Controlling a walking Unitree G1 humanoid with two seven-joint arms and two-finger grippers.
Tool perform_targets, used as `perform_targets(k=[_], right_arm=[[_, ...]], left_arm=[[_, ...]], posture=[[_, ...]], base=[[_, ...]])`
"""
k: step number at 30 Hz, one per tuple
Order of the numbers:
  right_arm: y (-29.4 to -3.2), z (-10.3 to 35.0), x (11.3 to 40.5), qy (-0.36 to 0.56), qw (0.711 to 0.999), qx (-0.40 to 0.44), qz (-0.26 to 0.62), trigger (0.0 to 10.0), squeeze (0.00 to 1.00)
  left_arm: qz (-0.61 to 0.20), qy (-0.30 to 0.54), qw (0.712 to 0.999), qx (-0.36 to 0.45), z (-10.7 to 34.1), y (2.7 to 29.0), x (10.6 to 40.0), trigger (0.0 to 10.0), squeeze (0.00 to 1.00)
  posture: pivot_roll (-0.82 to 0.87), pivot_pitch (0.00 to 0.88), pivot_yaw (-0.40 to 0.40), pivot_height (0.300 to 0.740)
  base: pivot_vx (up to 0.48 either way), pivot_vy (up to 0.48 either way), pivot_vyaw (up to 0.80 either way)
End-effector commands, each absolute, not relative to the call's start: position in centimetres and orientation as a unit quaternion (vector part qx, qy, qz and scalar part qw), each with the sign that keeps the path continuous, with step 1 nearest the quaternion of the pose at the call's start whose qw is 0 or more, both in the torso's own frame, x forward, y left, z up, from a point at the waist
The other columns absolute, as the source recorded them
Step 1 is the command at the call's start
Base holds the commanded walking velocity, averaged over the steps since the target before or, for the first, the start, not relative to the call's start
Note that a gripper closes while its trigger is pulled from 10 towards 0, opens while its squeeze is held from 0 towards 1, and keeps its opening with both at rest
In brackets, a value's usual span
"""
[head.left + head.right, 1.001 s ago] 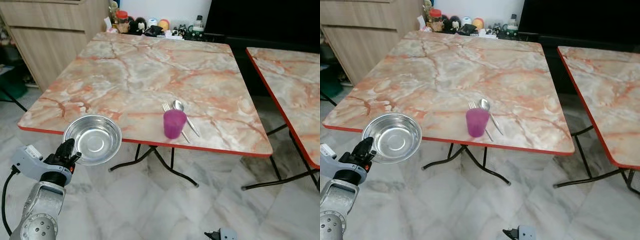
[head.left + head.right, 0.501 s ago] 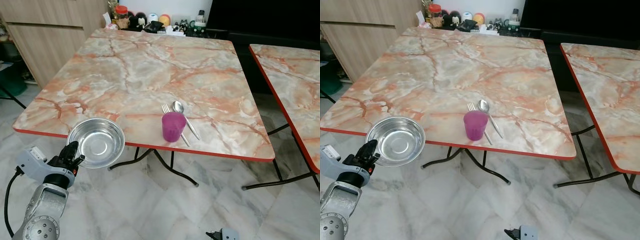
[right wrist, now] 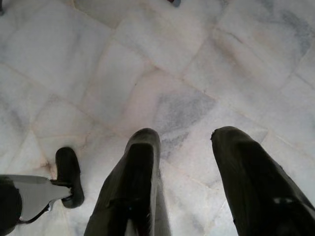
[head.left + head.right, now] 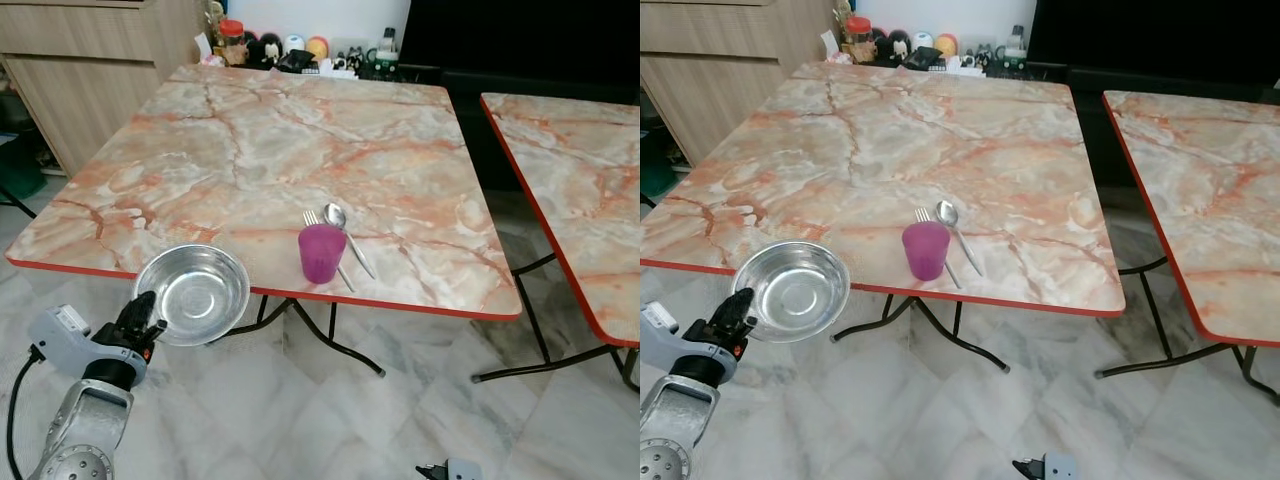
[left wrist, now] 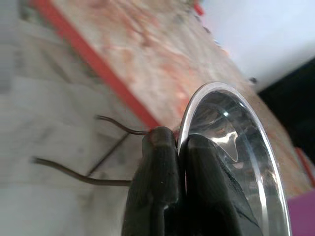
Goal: Setting the table
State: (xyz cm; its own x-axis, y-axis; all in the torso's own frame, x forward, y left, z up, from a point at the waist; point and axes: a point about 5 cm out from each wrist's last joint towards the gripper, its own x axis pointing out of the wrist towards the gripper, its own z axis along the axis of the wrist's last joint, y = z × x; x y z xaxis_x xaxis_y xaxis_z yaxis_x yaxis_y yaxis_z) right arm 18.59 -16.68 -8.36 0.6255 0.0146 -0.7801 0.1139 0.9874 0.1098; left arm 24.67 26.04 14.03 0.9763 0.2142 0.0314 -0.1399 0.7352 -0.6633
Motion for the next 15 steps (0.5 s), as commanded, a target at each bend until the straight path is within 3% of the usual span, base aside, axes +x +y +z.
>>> perform_targets(k=[1,15], right_arm=[[-17.2,-8.6,18.1,0.438,0.895,0.074,-0.036,10.0,0.00],[-17.0,-8.5,18.3,0.437,0.896,0.074,-0.033,10.0,0.00]], left_arm=[[0.099,-0.060,0.928,-0.353,13.8,26.3,24.2,10.0,0.00],[0.111,-0.026,0.930,-0.349,11.6,26.9,22.2,10.0,0.00]], posture=[[0.16,0.159,-0.043,0.740],[0.15,0.162,-0.042,0.740]], base=[[0.000,-0.285,0.00],[0.000,-0.290,0.00]])
